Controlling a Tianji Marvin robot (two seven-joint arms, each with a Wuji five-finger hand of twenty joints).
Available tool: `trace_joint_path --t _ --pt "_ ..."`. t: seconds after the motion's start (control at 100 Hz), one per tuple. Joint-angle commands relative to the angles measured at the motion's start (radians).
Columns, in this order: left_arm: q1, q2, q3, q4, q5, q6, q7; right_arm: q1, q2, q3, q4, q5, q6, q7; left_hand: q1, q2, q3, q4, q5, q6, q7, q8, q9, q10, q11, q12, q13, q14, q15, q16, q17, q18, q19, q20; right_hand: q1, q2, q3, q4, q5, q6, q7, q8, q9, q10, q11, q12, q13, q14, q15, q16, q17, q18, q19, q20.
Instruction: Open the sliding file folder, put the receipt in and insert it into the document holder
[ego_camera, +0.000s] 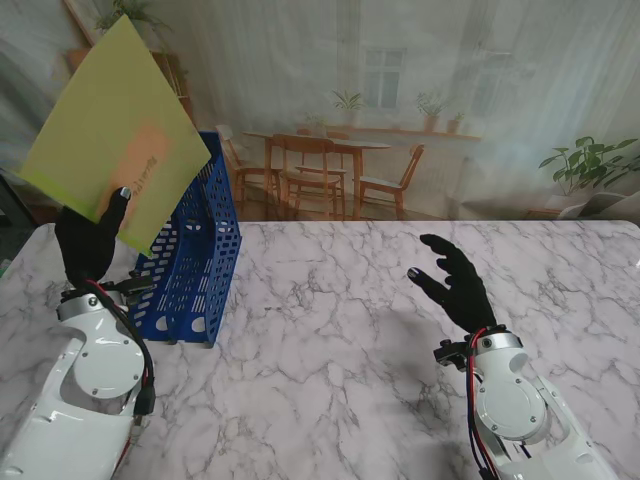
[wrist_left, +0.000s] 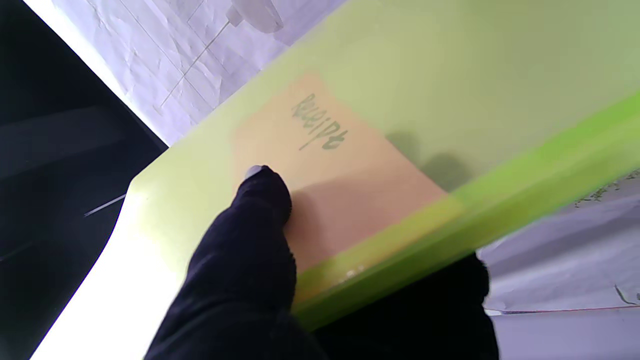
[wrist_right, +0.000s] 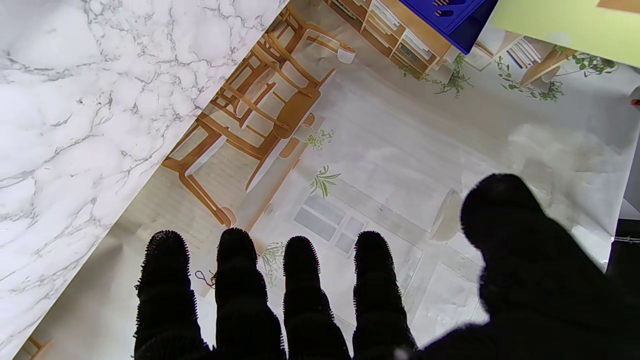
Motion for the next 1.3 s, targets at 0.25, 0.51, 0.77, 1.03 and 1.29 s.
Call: trace_joint_path --t 0.25,0.51,0.77,1.03,1.29 --pt "-0.036 -0.029 0.069 0.077 -0.023 0.033 0.042 -0.003 -0.001 -0.001 -0.001 0.005 0.011 0.004 0.082 0.093 -0.004 0.029 -0.045 0.008 -0.007 -0.009 -0.062 0.024 -0.004 -0.004 -0.020 0.026 0.005 0.007 0.004 -0.048 0.011 0.003 0.026 0.033 -0.028 0.025 -0.025 0.016 0.001 -0.011 -0.036 0.004 0.022 0.007 0.006 -0.042 0.004 0.028 0.007 -0.041 -0.012 0.033" --pt "-0.068 -0.051 0.116 0.153 -0.070 0.047 0.092 -0.002 -0.001 -0.002 -0.001 0.009 0.016 0.008 0.082 0.108 -0.012 0.024 -0.067 -0.002 -0.008 -0.005 -0.090 0.012 -0.010 -0.005 -0.065 0.023 -0.013 0.006 -0.044 -0.051 -0.025 0.002 0.027 0.034 -0.029 0.025 -0.023 0.016 0.001 -0.010 -0.037 0.005 0.024 0.007 0.009 -0.041 0.015 0.034 0.010 -0.041 -0.009 0.042" --pt "-0.110 -0.064 0.147 0.213 -0.114 0.059 0.106 -0.001 -0.001 -0.002 0.001 0.012 0.017 0.007 0.082 0.122 -0.026 0.021 -0.081 -0.013 -0.012 -0.007 -0.112 0.002 -0.009 -0.002 -0.092 0.021 -0.021 0.011 -0.079 -0.058 -0.039 0.013 0.024 0.036 -0.031 0.025 -0.034 0.020 -0.002 -0.009 -0.036 0.006 0.026 0.008 0.012 -0.042 0.025 0.037 0.012 -0.041 -0.007 0.047" --pt "-0.152 -0.077 0.176 0.288 -0.143 0.070 0.121 0.001 -0.001 -0.004 0.003 0.014 0.020 0.011 0.078 0.133 -0.044 0.017 -0.100 -0.017 -0.023 -0.009 -0.143 -0.004 -0.014 -0.003 -0.135 0.025 -0.034 0.014 -0.128 -0.058 -0.059 0.024 0.026 0.037 -0.034 0.025 -0.031 0.020 0.002 -0.006 -0.036 0.006 0.029 0.008 0.010 -0.043 0.030 0.038 0.013 -0.041 -0.005 0.051" --pt "-0.164 -0.087 0.194 0.334 -0.186 0.063 0.119 0.002 -0.001 -0.005 0.005 0.013 0.021 0.010 -0.094 0.138 -0.077 0.040 -0.237 0.054 -0.242 -0.011 -0.361 0.025 -0.048 -0.012 -0.313 0.041 -0.101 0.019 -0.290 -0.060 -0.182 0.061 0.028 0.038 -0.035 0.026 -0.029 0.021 0.001 -0.005 -0.037 0.006 0.029 0.008 0.009 -0.043 0.032 0.038 0.013 -0.041 -0.005 0.052"
